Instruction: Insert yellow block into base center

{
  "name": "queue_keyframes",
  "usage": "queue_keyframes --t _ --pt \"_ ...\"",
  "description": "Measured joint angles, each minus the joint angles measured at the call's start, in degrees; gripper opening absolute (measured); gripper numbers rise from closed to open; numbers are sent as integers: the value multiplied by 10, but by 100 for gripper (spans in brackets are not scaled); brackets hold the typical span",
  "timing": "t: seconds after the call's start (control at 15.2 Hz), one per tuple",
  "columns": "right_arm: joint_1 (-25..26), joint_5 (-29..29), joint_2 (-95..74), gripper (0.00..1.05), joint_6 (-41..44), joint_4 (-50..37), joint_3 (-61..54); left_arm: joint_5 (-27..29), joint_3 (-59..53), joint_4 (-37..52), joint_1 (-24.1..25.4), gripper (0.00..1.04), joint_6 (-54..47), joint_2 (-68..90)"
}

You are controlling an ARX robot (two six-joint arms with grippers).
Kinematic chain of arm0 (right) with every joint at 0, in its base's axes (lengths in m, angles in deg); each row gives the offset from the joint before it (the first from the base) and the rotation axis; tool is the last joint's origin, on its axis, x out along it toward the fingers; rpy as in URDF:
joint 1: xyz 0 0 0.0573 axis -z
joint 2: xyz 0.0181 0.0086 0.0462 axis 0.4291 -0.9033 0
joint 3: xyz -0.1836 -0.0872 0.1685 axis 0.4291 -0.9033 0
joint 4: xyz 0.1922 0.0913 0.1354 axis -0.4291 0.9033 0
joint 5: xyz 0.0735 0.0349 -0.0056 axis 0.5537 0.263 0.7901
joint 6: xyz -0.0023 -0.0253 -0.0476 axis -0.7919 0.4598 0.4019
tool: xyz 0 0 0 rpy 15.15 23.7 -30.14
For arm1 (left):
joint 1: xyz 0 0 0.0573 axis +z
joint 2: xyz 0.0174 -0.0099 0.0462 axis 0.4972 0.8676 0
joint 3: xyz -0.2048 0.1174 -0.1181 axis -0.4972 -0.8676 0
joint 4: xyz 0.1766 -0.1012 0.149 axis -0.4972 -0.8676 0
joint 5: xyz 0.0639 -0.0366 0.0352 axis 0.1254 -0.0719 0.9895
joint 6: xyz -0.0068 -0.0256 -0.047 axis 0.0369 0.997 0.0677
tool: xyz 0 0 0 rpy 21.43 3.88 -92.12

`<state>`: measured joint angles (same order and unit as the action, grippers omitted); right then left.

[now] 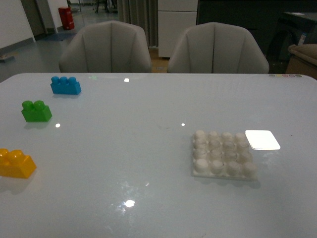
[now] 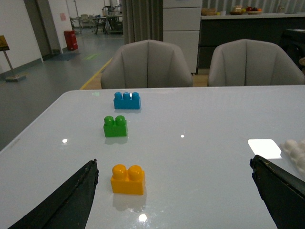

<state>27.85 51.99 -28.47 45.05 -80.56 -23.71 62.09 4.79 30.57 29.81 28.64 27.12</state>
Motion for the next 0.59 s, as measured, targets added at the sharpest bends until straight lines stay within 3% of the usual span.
queue_keyframes --t 0.26,0.59 --pt "-45 -10 -294 98 -35 146 221 0 0 0 0 98 0 0" --pt "-100 -12 -473 98 -63 266 294 0 0 0 0 98 0 0"
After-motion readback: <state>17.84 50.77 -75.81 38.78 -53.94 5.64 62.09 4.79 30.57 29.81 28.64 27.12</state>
